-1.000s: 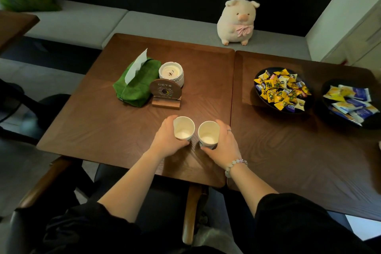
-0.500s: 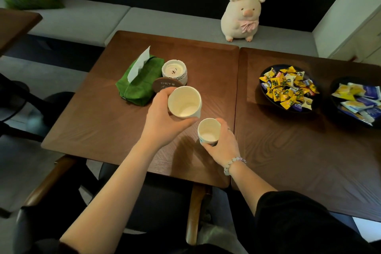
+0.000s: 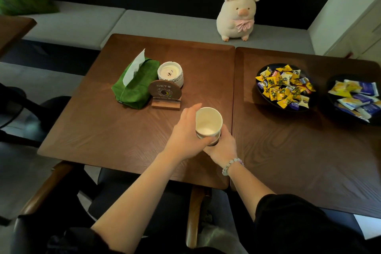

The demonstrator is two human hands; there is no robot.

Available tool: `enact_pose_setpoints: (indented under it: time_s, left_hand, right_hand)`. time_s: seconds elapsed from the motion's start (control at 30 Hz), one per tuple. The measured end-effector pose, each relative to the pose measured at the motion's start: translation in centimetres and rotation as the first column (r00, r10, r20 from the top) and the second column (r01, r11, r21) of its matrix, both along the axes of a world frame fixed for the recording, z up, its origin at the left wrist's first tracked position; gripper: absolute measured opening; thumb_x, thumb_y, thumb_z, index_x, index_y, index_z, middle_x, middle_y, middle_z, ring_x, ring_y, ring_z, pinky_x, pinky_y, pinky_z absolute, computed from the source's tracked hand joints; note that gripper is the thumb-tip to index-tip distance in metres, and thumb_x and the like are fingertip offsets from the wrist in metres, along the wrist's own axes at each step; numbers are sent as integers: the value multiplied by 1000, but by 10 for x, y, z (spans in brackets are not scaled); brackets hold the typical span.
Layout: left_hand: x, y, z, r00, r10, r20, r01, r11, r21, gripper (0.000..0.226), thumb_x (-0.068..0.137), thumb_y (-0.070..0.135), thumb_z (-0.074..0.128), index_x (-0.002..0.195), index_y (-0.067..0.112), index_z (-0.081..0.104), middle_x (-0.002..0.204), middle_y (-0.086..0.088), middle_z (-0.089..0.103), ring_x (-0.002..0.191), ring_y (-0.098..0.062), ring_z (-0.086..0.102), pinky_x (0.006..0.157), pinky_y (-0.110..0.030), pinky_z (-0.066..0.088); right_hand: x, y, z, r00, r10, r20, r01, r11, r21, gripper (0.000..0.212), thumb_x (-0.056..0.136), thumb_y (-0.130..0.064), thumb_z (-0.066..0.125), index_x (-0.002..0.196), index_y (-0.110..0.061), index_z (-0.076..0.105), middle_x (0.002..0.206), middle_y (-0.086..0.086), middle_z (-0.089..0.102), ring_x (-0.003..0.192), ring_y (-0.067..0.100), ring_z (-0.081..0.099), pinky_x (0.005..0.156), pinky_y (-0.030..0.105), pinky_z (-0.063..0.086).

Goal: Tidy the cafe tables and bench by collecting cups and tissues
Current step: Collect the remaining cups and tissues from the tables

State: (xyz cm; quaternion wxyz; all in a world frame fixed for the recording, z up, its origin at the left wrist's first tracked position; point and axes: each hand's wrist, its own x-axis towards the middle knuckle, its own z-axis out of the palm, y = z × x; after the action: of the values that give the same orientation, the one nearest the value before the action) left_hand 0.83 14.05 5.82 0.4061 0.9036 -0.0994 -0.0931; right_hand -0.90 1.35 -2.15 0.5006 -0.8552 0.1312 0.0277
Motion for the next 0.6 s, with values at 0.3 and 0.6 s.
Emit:
enact_pose_setpoints:
  time_s: [0.3, 0.6]
  left_hand:
    - [4, -7, -18, 999, -51, -14, 53, 991, 124, 86, 68, 40, 80, 138, 20, 34, 128, 2, 41, 118, -15, 44, 92, -21, 35]
    - [4, -11, -23, 999, -18, -30, 23, 986, 168, 85, 68, 42, 80, 137, 16, 37, 131, 1, 42, 121, -16, 43, 96, -24, 36]
  right_hand:
    - [0, 1, -2, 1000, 12, -2, -12, 998, 68, 66, 69, -27, 80, 127, -26, 47, 119, -7, 58, 109, 10, 55, 95, 36, 49]
    - [0, 0, 0, 999, 16, -41, -14, 999, 52, 65, 70, -23, 81, 126, -21, 48, 119, -2, 58, 109, 13, 55, 96, 37, 50]
